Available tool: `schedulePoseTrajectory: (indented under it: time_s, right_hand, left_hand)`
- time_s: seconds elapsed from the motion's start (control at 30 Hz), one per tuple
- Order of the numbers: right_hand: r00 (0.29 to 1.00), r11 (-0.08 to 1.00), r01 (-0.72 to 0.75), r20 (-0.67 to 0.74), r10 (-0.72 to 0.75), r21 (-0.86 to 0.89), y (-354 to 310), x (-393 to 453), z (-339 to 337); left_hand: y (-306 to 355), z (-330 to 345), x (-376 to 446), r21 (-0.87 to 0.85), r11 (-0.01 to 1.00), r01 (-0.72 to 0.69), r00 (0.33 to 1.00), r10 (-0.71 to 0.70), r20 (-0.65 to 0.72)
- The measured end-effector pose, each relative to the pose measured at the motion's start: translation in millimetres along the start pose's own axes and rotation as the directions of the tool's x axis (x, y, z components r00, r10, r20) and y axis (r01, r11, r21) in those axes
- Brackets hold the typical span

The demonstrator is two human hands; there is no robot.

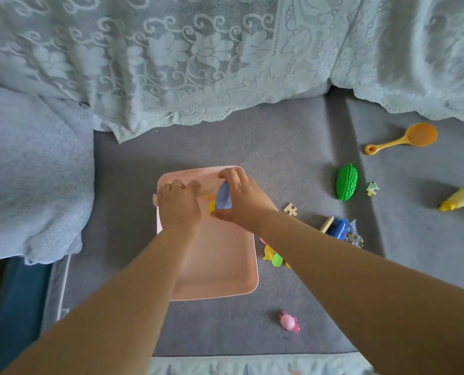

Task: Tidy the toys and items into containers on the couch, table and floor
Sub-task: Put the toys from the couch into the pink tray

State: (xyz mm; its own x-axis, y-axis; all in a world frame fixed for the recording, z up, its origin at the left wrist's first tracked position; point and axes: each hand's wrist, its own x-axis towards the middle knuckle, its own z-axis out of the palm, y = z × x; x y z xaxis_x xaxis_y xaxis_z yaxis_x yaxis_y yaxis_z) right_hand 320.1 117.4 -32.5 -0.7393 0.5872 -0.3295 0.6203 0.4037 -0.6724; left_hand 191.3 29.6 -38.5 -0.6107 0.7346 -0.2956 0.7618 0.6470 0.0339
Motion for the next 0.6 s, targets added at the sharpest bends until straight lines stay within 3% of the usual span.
schedulePoseTrajectory:
  time_s: [0.2,0.4,0.6]
  right_hand:
    - [0.997,0.993,-0.005,-0.076,-0.004,-0.117,15,3,2]
    - [0.942,0.987,-0.153,-0.308,0.129,-0.054,57,-2,-29]
    - [0.896,0.918,-0.353,-0.347,0.277,-0.180,141,-27,-98]
  left_hand:
    - [17,-9,8,-0.147,0.986,-0.074,0.997,0.072,-0.018]
    - [99,-3,15,-0.191,0.940,-0.282,0.948,0.242,-0.209]
    - [207,22,8,-0.209,0.939,-0.273,0.962,0.267,-0.053]
